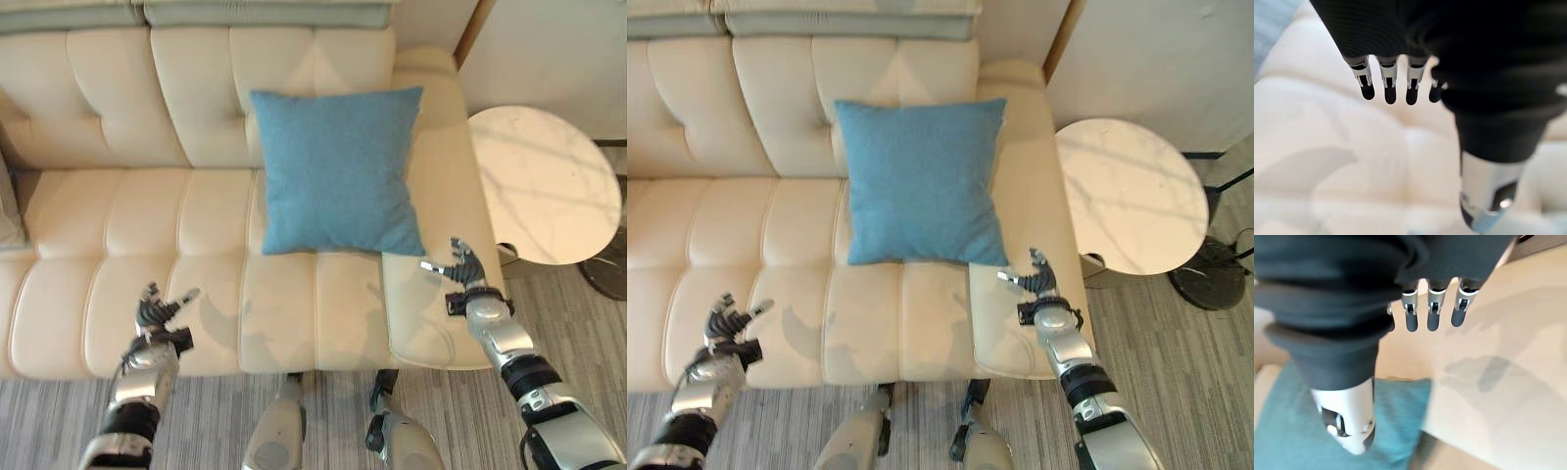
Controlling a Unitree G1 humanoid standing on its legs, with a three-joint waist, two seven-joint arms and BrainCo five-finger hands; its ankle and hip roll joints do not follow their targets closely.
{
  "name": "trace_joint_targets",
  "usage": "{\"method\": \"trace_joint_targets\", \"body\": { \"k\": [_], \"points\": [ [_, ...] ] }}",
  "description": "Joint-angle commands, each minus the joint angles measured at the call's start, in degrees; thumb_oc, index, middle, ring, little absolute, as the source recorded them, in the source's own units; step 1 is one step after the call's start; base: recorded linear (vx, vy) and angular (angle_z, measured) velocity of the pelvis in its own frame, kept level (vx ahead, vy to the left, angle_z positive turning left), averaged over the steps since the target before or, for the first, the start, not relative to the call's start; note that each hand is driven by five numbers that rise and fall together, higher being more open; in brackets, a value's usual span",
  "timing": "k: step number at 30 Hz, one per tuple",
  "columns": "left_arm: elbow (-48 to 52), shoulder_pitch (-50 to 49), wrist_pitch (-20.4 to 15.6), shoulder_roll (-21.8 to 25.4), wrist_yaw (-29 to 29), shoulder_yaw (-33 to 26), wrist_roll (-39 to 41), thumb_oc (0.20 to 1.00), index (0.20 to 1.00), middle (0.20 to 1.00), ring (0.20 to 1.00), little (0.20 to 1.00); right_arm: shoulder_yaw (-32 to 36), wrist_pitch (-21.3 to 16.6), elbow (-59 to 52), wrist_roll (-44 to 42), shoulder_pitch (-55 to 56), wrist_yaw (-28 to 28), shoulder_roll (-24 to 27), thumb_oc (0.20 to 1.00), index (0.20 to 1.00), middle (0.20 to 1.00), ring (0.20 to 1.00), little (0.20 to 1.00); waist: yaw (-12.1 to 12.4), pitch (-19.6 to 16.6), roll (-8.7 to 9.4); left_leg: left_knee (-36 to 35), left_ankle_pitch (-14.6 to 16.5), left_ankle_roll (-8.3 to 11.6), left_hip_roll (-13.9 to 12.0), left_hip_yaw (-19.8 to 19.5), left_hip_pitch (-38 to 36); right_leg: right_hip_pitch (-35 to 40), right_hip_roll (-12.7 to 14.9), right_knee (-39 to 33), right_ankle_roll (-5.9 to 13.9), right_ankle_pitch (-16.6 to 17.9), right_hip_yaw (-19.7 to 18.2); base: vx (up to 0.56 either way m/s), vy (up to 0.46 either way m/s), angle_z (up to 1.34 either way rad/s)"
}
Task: Pick up all the scattered cushions and arrange them neatly on the sofa.
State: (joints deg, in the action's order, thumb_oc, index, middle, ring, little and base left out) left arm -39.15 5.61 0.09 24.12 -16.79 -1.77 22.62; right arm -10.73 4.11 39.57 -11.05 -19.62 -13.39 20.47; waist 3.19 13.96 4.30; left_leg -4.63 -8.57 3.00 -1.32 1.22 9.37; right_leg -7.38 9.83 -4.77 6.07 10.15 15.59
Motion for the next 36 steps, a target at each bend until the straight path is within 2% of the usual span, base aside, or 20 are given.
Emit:
{"method": "trace_joint_targets", "body": {
  "k": [1, 6, 9, 10, 11, 14, 15, 16, 19, 21, 23, 25, 27, 28, 29, 33, 36],
  "points": [
    [-4.71, -0.46, -0.23, -1.03, 2.58, 1.06, -4.35, 1.000, 1.000, 1.000, 1.000, 1.000, 1.40, -0.24, 3.64, 2.50, 2.15, 1.19, 0.89, 1.000, 1.000, 1.000, 1.000, 1.000, -0.93, -4.99, -1.89, -0.37, 9.08, -2.23, 3.33, 3.28, -3.59, 2.60, -2.58, -0.23, 2.77, -6.22, 0.97, -0.05, 0.078, -0.27],
    [-9.21, -3.99, 1.31, -3.14, 4.34, 3.67, -9.77, 1.000, 1.000, 1.000, 1.000, 1.000, 4.37, 0.32, 9.55, 4.32, 7.72, 2.12, 0.86, 1.000, 1.000, 1.000, 1.000, 1.000, -2.34, -7.37, -2.76, -0.37, 10.28, -2.67, 3.67, 4.13, -7.33, 6.33, -2.41, -0.23, 2.94, -6.48, 0.34, -0.05, 0.078, -0.18],
    [-12.36, -4.56, 1.76, -3.54, 4.51, 3.31, -10.94, 1.000, 1.000, 1.000, 1.000, 1.000, 5.44, 0.56, 11.95, 4.61, 9.03, 2.53, 0.83, 1.000, 1.000, 1.000, 1.000, 1.000, -2.80, -7.24, -2.94, -0.37, 10.49, -2.79, 3.62, 4.28, -8.26, 6.92, -2.30, 0.29, 3.02, -6.26, 0.52, -0.07, 0.050, -0.04],
    [-17.75, -4.38, 2.17, -3.51, 4.46, 3.34, -12.10, 1.000, 1.000, 1.000, 1.000, 1.000, 5.60, 0.83, 15.33, 5.33, 8.86, 2.84, 0.58, 1.000, 1.000, 1.000, 1.000, 1.000, -2.84, -6.37, -3.30, -0.37, 10.56, -2.79, 3.14, 5.44, -8.91, 6.76, -2.09, 1.94, 3.36, -6.15, 1.43, -0.14, 0.030, -0.11],
    [-20.28, -4.03, 2.47, -3.38, 4.34, 3.53, -13.38, 1.000, 1.000, 1.000, 1.000, 1.000, 5.61, 0.72, 16.41, 5.57, 8.67, 2.84, 0.59, 1.000, 1.000, 1.000, 1.000, 1.000, -2.76, -5.70, -3.53, -0.37, 10.33, -2.87, 2.79, 5.87, -9.31, 6.40, -2.13, 3.94, 3.35, -6.72, 1.76, -0.19, 0.030, -0.18],
    [-25.46, -3.33, 3.22, -3.59, 4.51, 3.92, -15.03, 1.000, 1.000, 1.000, 1.000, 1.000, 6.01, 0.39, 18.37, 4.88, 9.30, 3.08, -0.12, 1.000, 1.000, 1.000, 1.000, 1.000, -3.74, -4.66, -4.16, -0.37, 9.25, -3.13, 2.08, 5.85, -9.29, 5.66, -3.71, 10.67, 2.15, -11.12, -2.41, -0.14, -0.009, -0.27],
    [-25.47, -3.31, 3.22, -3.59, 4.51, 3.93, -15.03, 1.000, 1.000, 1.000, 1.000, 1.000, 6.02, 0.38, 18.38, 4.88, 9.28, 3.09, -0.12, 1.000, 1.000, 1.000, 1.000, 1.000, -3.73, -4.74, -4.16, -0.37, 9.21, -3.13, 2.08, 5.85, -9.16, 5.52, -3.71, 10.70, 2.14, -11.09, -2.42, -0.14, -0.039, -0.06],
    [-28.71, -3.21, 3.75, -3.86, 5.00, 5.19, -17.62, 1.000, 1.000, 1.000, 1.000, 1.000, 5.50, 0.10, 20.76, 4.66, 9.90, 3.72, -0.70, 1.000, 1.000, 1.000, 1.000, 1.000, -4.00, -5.10, -4.32, -0.37, 9.20, -3.52, 1.94, 5.86, -9.09, 6.39, -4.20, 14.49, 1.25, -13.69, -4.11, -0.08, -0.032, 0.03],
    [-30.41, -3.29, 4.11, -4.20, 5.44, 5.01, -17.20, 1.000, 1.000, 1.000, 1.000, 1.000, 5.93, 0.05, 22.48, 3.91, 10.66, 3.96, -1.32, 1.000, 1.000, 1.000, 1.000, 1.000, -4.11, -6.24, -4.43, -0.37, 9.27, -3.75, 2.08, 5.39, -8.74, 7.94, -4.40, 17.66, 0.78, -15.32, -5.41, -0.09, -0.085, 0.07],
    [-32.07, -3.76, 4.31, -4.16, 5.82, 4.00, -16.06, 1.000, 1.000, 1.000, 1.000, 1.000, 6.51, 0.24, 23.72, 2.84, 11.33, 4.35, -2.04, 1.000, 1.000, 1.000, 1.000, 1.000, -3.60, -7.43, -3.83, -0.37, 8.64, -3.60, 2.50, 4.84, -8.18, 11.22, -5.11, 17.07, 0.78, -15.67, -6.80, -0.17, -0.195, 0.27],
    [-32.26, -3.63, 4.18, -4.22, 5.80, 4.18, -15.94, 1.000, 1.000, 1.000, 1.000, 1.000, 6.49, 0.25, 23.79, 2.58, 11.30, 4.25, -2.33, 1.000, 1.000, 1.000, 1.000, 1.000, -3.21, -7.62, -3.61, -0.37, 8.33, -3.37, 2.38, 5.16, -7.60, 13.26, -5.17, 13.97, 0.60, -16.45, -5.92, -0.14, -0.133, 0.17],
    [-32.52, -3.36, 4.18, -4.35, 5.90, 4.15, -15.71, 1.000, 1.000, 1.000, 1.000, 1.000, 6.09, 0.35, 24.30, 2.11, 10.75, 4.10, -2.53, 1.000, 1.000, 1.000, 1.000, 1.000, -2.38, -7.88, -3.35, -0.37, 6.99, -2.65, 1.61, 6.31, -6.13, 15.44, -5.49, 7.63, 0.22, -17.50, -4.39, -0.23, -0.191, -0.28],
    [-32.70, -2.77, 4.18, -4.63, 5.98, 4.85, -15.67, 1.000, 1.000, 1.000, 1.000, 1.000, 5.92, 0.16, 24.49, 1.57, 10.80, 3.68, -2.70, 1.000, 1.000, 1.000, 1.000, 1.000, -2.53, -7.56, -3.39, -0.37, 4.77, -1.29, 0.60, 6.42, -4.76, 16.09, -7.12, 4.31, -1.23, -18.24, -5.05, -0.37, -0.323, -0.57],
    [-32.26, -2.06, 4.22, -4.75, 5.89, 5.84, -15.85, 1.000, 1.000, 1.000, 1.000, 1.000, 5.27, -0.06, 24.77, 1.03, 10.97, 3.56, -2.89, 1.000, 1.000, 1.000, 1.000, 1.000, -3.02, -6.52, -3.76, -0.37, 2.12, 0.59, -0.60, 5.73, -3.25, 16.25, -9.25, 1.92, -2.67, -18.03, -5.72, -0.60, -0.518, -0.01],
    [-31.85, -1.44, 4.23, -5.05, 5.81, 6.58, -15.94, 1.000, 1.000, 1.000, 1.000, 1.000, 4.54, -0.16, 24.74, 0.89, 10.96, 3.47, -2.68, 1.000, 1.000, 1.000, 1.000, 1.000, -3.51, -5.50, -4.03, -0.37, 1.21, 1.53, -1.20, 4.51, -2.26, 16.38, -10.59, 0.12, -3.23, -17.33, -5.72, -0.59, -0.500, 0.32],
    [-30.37, -1.02, 4.01, -5.40, 5.92, 7.60, -16.40, 1.000, 1.000, 1.000, 1.000, 1.000, 4.39, -0.16, 25.11, 0.85, 11.42, 3.41, -1.84, 1.000, 1.000, 1.000, 1.000, 1.000, -4.49, -4.36, -4.55, -0.37, 2.76, 1.50, -1.49, 4.77, -1.35, 15.94, -10.91, -0.23, -3.68, -16.77, -4.27, -0.26, -0.203, 0.08],
    [-28.85, -0.80, 3.55, -5.68, 5.89, 7.76, -15.71, 1.000, 1.000, 1.000, 1.000, 1.000, 4.44, 0.01, 24.72, 1.47, 11.17, 3.19, -0.57, 1.000, 1.000, 1.000, 1.000, 1.000, -4.38, -3.18, -4.72, -0.37, 3.34, 1.09, -0.81, 5.88, -2.45, 15.46, -9.99, 0.00, -3.81, -15.71, -2.97, -0.25, -0.132, 0.19]
  ]
}}
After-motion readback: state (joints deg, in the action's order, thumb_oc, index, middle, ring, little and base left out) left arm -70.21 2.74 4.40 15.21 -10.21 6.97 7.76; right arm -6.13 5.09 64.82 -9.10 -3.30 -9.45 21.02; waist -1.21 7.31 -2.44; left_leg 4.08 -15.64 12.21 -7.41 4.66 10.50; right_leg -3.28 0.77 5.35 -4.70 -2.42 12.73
